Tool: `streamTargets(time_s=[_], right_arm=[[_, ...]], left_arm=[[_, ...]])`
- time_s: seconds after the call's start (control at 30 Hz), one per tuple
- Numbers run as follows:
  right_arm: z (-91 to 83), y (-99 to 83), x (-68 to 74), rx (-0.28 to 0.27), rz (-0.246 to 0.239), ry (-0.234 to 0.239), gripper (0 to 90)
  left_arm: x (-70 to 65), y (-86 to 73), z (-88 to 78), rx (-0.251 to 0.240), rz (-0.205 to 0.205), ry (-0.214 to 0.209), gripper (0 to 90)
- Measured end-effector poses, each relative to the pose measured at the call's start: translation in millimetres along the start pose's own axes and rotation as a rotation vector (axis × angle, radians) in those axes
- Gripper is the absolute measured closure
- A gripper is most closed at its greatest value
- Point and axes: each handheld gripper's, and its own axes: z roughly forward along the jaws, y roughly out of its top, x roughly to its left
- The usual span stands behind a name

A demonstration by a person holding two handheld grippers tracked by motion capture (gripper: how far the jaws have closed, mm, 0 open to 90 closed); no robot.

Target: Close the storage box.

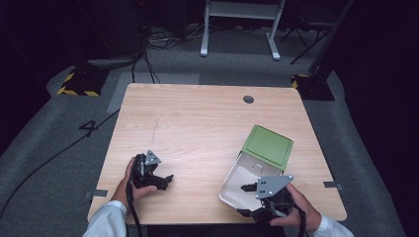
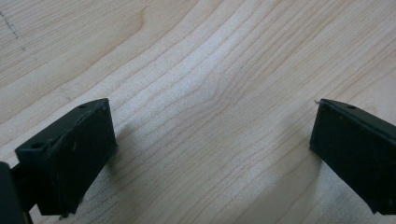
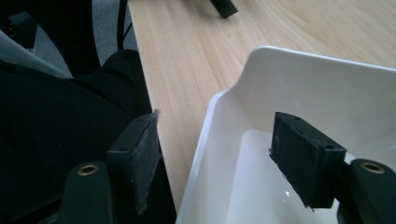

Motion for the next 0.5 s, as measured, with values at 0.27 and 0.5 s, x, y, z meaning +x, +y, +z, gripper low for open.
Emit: streamTargets(time_s=[0.27, 0.5], right_arm=[[26.1, 0.2, 7.5, 0.096, -0.014, 0.021, 37.5], [32.7, -2.2, 6.1, 0.181, -0.013, 0.001, 43.9]], left_arm=[[-0.2, -0.1, 0.0, 0.0, -0.002, 0.0, 0.3], [-0.3, -0.1, -0.1, 0.002, -0.003, -0.001, 0.3]])
